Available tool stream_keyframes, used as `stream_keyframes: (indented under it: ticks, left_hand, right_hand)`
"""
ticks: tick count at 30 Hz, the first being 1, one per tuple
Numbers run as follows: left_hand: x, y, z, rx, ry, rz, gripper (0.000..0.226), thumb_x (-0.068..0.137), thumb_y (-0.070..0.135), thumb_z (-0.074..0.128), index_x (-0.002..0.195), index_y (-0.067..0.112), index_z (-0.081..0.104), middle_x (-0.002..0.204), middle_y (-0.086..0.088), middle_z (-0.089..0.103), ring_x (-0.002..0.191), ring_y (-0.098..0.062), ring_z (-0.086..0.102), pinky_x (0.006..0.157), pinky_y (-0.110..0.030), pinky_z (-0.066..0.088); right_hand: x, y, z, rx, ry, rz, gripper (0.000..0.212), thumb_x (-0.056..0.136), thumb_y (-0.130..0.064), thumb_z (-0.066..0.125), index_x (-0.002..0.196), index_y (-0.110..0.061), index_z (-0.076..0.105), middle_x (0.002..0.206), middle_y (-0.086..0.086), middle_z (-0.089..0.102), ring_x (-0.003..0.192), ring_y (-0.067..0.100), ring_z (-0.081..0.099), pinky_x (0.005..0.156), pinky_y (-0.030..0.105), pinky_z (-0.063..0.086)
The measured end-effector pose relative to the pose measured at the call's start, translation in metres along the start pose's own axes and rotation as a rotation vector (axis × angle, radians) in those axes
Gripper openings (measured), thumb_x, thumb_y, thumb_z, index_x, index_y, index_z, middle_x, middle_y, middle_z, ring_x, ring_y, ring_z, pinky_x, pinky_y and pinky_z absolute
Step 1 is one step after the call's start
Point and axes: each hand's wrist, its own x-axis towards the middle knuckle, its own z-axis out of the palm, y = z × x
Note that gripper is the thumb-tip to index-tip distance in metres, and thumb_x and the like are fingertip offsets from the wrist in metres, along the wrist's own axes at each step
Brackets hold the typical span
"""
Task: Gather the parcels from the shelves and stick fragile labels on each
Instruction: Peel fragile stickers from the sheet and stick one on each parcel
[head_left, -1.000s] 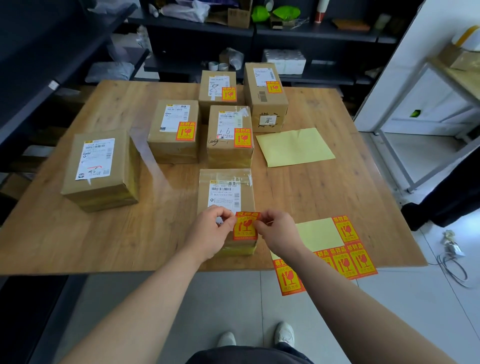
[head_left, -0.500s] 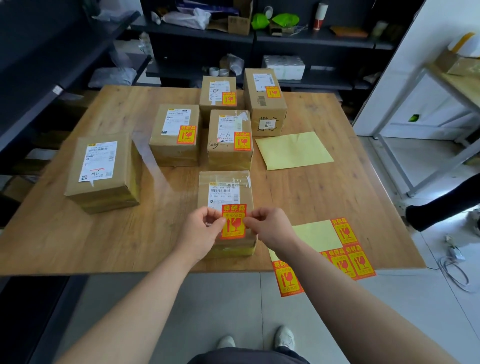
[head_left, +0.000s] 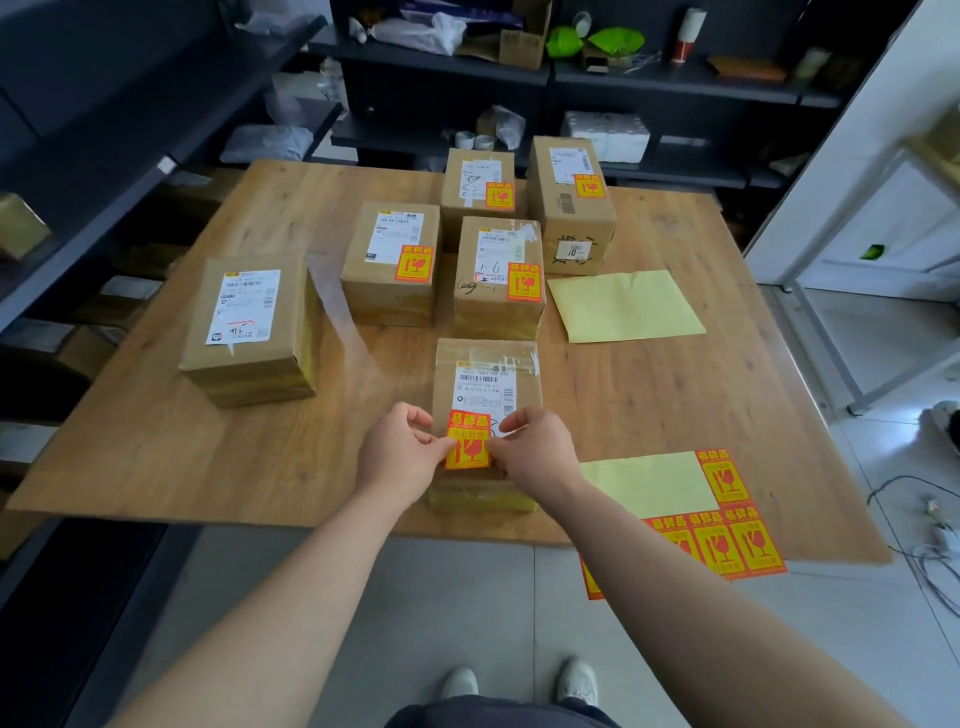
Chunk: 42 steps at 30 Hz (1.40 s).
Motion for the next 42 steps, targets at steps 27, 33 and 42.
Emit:
stream_keyframes:
  ticks: [27,33,42]
  left_hand:
    - [0.008,0.0,-0.005,0.015,0.011,-0.11,0.038,0.071,0.031,0.082,0.091,0.021,0.051,0.088,-0.002,0.066,0.071,-0.016,0.066,0.054,-0.025,0.053]
    - [0.009,-0.001,-0.006,0.015,0.012,-0.113,0.039,0.07,0.03,0.082,0.092,0.019,0.052,0.089,-0.004,0.066,0.075,-0.019,0.066,0.06,-0.03,0.055]
    - [0.008,-0.004,-0.012,0.0,0.03,-0.133,0.039,0.071,0.031,0.081,0.095,0.019,0.052,0.09,-0.004,0.066,0.073,-0.018,0.066,0.052,-0.024,0.048]
  right_hand:
    - [-0.006,-0.002,0.006,-0.124,0.048,-0.115,0.016,0.081,-0.025,0.07,0.088,-0.025,0.056,0.078,-0.012,0.058,0.069,0.005,0.058,0.058,0.025,0.052]
    - [-0.007,-0.004,0.005,-0.123,0.043,-0.101,0.017,0.081,-0.026,0.071,0.089,-0.024,0.057,0.079,-0.011,0.06,0.068,0.004,0.058,0.05,0.02,0.044]
    - [-0.006,-0.009,0.012,-0.146,0.061,-0.116,0.017,0.083,-0.027,0.07,0.09,-0.025,0.056,0.083,-0.008,0.062,0.071,0.007,0.06,0.06,0.026,0.054]
